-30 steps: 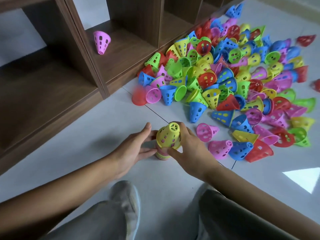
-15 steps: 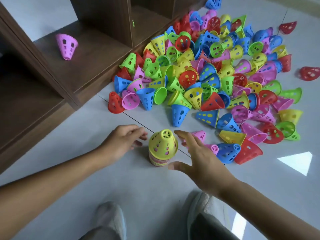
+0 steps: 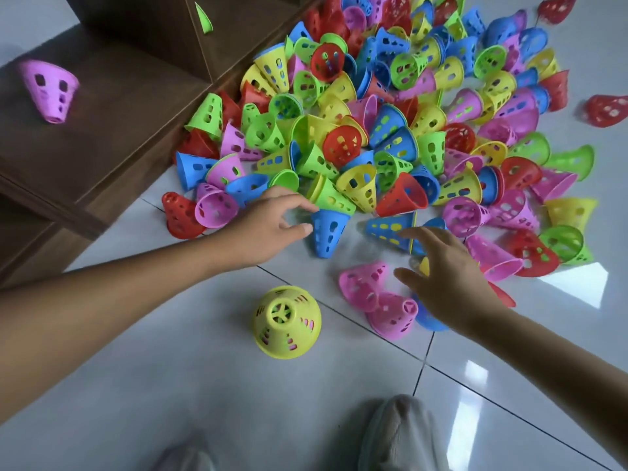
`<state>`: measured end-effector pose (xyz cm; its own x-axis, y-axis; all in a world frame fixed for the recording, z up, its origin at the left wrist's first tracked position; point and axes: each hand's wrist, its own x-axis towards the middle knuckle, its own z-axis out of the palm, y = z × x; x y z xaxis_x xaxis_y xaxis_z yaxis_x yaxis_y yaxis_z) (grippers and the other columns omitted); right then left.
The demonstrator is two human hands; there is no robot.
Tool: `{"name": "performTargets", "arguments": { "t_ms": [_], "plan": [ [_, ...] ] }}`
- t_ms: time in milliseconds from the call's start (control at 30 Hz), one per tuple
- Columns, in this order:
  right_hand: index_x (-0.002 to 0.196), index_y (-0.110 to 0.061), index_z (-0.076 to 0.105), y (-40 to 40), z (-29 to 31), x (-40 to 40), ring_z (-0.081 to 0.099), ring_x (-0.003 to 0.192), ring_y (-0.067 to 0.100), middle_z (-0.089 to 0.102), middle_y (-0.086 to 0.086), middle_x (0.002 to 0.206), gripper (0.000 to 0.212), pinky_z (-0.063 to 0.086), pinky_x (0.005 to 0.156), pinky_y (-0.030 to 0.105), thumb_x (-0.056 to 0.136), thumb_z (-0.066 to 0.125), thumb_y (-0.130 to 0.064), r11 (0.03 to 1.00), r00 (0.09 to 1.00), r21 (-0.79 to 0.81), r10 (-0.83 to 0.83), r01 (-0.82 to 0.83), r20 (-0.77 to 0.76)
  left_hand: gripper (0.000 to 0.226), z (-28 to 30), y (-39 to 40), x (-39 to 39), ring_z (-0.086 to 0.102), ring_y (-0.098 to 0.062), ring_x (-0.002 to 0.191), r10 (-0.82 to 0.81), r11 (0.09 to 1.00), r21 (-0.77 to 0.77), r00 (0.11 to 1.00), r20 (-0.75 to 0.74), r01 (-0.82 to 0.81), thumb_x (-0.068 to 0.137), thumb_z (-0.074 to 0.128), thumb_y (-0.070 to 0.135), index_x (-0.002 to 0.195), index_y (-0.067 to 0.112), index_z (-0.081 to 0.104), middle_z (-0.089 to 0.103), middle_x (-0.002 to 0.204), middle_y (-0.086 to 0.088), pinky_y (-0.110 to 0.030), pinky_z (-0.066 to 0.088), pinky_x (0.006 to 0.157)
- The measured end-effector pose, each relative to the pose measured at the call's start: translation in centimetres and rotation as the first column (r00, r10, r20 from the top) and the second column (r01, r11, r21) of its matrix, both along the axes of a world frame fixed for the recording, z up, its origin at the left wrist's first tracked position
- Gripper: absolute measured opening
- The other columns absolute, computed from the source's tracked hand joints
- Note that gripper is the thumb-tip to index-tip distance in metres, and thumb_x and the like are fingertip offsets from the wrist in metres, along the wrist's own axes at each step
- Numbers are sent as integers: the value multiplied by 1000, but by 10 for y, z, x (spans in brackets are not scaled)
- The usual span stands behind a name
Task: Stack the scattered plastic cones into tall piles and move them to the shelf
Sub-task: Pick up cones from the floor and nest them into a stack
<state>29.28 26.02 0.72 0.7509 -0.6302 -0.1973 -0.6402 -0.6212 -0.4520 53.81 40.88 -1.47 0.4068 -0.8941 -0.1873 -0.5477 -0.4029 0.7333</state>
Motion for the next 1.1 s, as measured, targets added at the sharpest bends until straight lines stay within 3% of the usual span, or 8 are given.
{"name": "performTargets", "arguments": {
  "t_ms": [267,400,533,633,733,833,933,1100],
  "plan": [
    [145,-26,46,-27,-9,14,50,124,26,53,7,138,62,38,95,31,89,71,-34,988,995,142,-45,58,-90,48,-16,-34,0,63,-19,88,-45,997,71,998,34,43,92,68,27,139,28,55,37,139,11,-23,46,91],
    [145,-25,48,-30,-11,16,52,122,23,54,4,138,60,37,92,28,90,71,-34,974,994,211,-61,80,-92,43,-21,-35,-1,60,-22,85,-39,999,22,998,56,38,92,69,25,134,18,60,48,129,8,-18,44,78],
    [140,-25,54,-22,-6,12,53,123,16,57,1,134,53,36,91,25,91,69,-34,966,996,240,-84,91,-39,32,-15,-27,-7,57,-24,91,41,998,-49,999,-1,-41,91,70,21,123,19,69,60,120,-1,-28,46,84],
    [137,-26,57,-10,4,5,59,112,18,61,-1,124,47,44,91,30,92,68,-32,961,993,253,-118,115,-2,26,-2,-14,-9,58,-10,93,110,985,-132,993,-37,-114,90,71,20,116,25,73,65,110,8,-20,46,81],
    [128,-29,64,5,16,0,65,101,15,66,-9,113,36,51,87,29,93,68,-25,937,976,315,-192,152,101,21,18,1,-13,56,1,70,207,950,-223,975,-80,-220,89,72,14,108,23,76,67,87,10,-12,42,67],
    [113,-32,71,22,29,-3,67,93,0,72,-17,102,25,47,75,11,92,67,-19,877,902,432,-345,211,259,17,45,16,-19,54,-11,61,304,890,-296,935,-185,-348,90,71,8,103,16,77,69,73,-13,-20,41,60],
    [107,-25,75,39,39,-6,69,90,-1,76,-13,98,21,49,80,17,92,68,-13,770,779,591,-517,241,355,14,71,33,-27,63,-3,65,372,801,-354,865,-336,-482,88,71,2,99,9,76,73,82,-4,-14,47,63],
    [101,-14,76,59,56,-7,68,81,11,77,0,91,15,56,82,24,89,68,-10,548,578,806,-740,222,344,11,99,69,-46,71,-23,87,335,706,-318,694,-637,-633,90,69,3,98,10,70,76,97,-10,-38,60,78]
  ]
}}
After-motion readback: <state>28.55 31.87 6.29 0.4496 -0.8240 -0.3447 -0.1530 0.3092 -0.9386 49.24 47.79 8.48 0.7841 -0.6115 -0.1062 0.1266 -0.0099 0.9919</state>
